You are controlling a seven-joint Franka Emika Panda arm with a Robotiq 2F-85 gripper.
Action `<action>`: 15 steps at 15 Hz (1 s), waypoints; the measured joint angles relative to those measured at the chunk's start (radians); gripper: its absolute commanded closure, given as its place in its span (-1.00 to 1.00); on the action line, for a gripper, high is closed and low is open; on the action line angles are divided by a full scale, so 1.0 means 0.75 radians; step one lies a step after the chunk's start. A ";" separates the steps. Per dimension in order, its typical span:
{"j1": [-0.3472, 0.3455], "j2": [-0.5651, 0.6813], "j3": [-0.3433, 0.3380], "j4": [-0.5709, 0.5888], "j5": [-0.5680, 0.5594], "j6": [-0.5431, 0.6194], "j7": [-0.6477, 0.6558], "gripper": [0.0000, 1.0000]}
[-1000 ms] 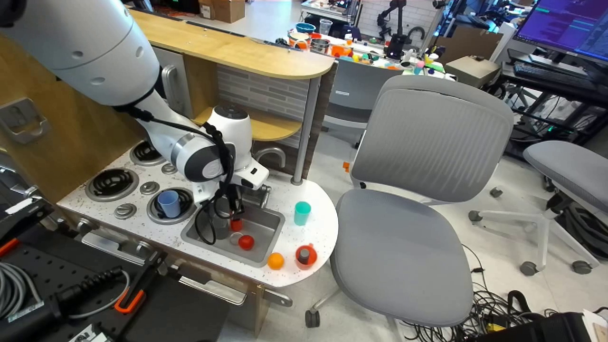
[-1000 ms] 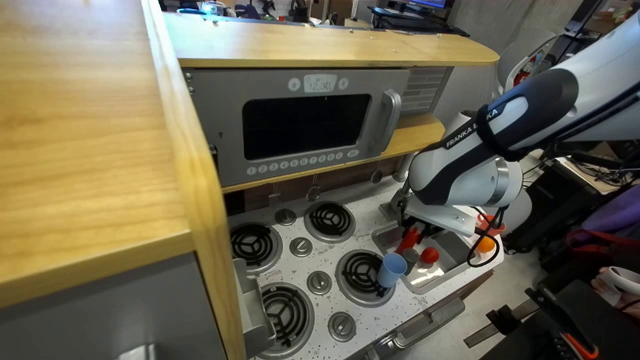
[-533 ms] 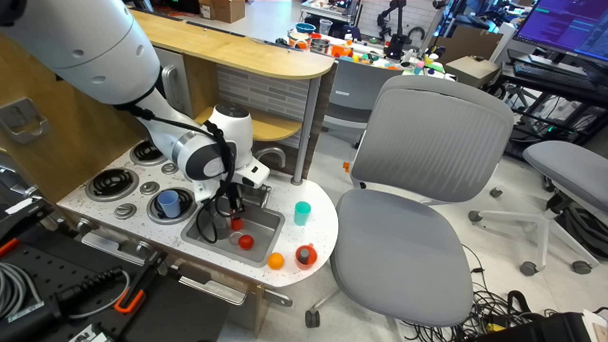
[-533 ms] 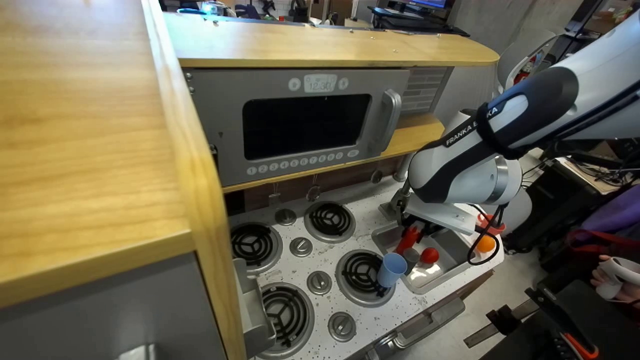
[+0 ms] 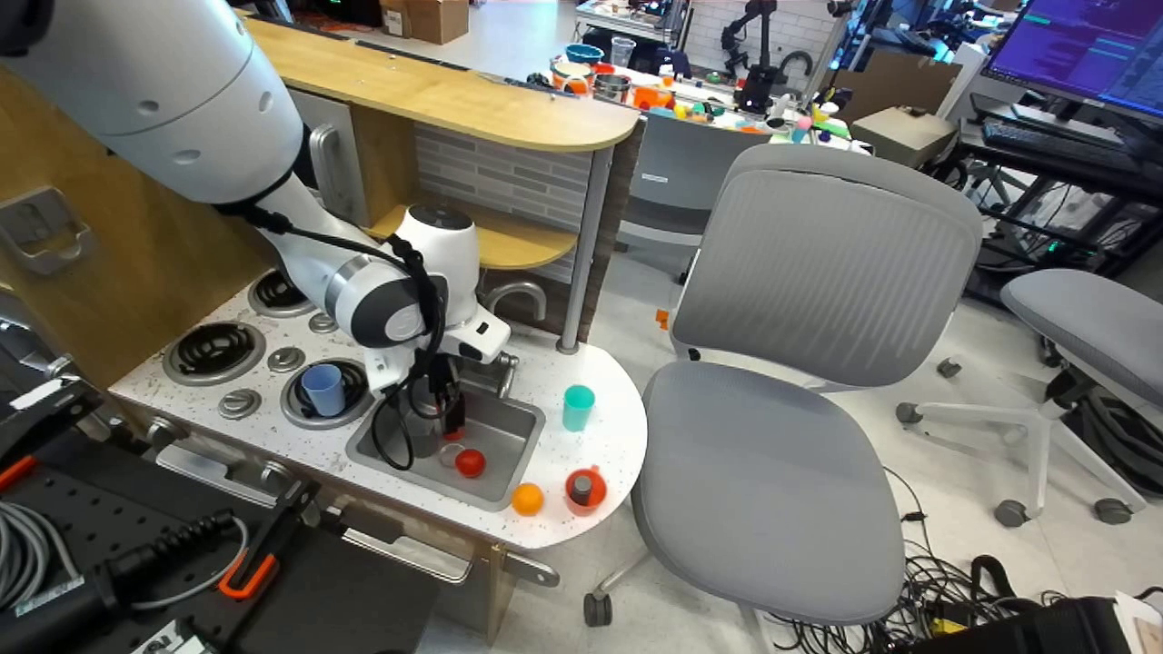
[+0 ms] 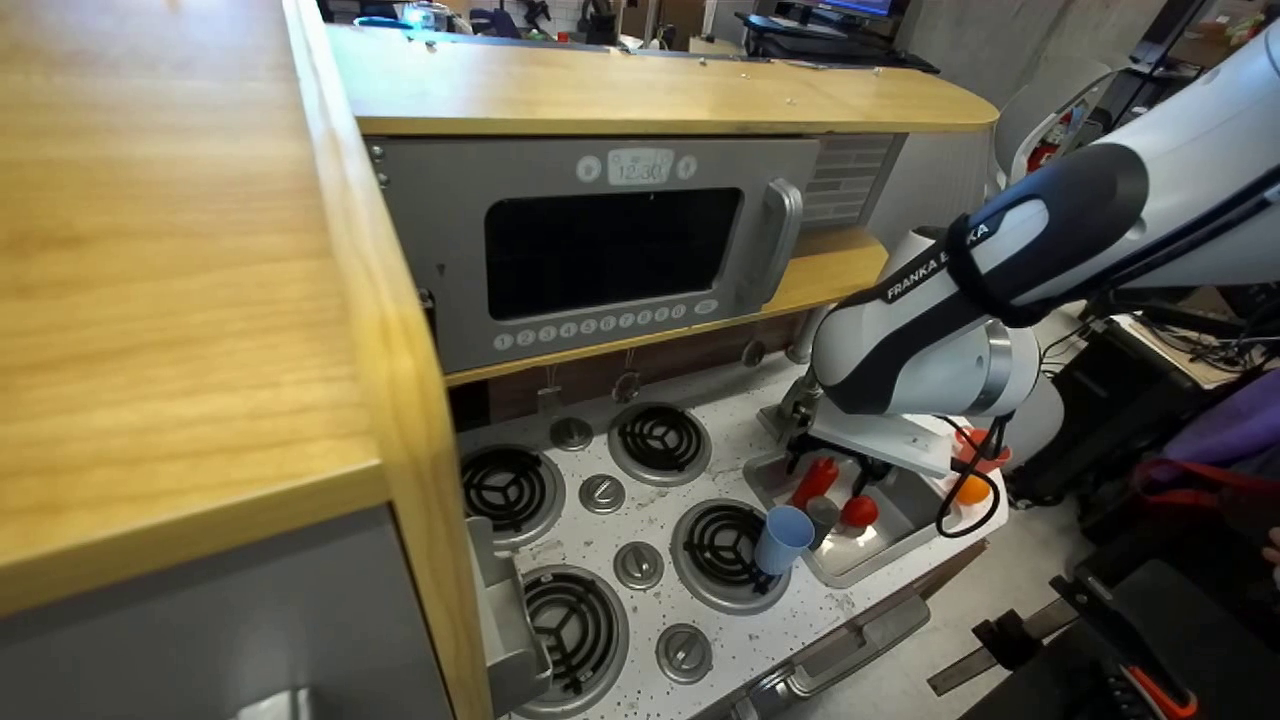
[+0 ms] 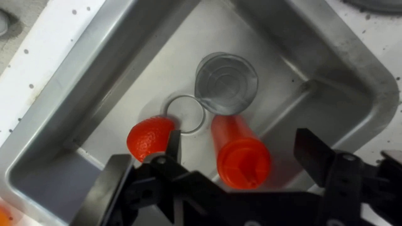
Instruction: Pick up the sauce bottle and put it in the sink
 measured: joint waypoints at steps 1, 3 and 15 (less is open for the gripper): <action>0.005 -0.005 0.000 -0.005 -0.001 0.007 -0.010 -1.00; 0.014 -0.037 0.002 -0.039 -0.001 0.035 -0.038 -1.00; 0.006 -0.575 0.076 -0.747 -0.029 0.331 -0.356 -1.00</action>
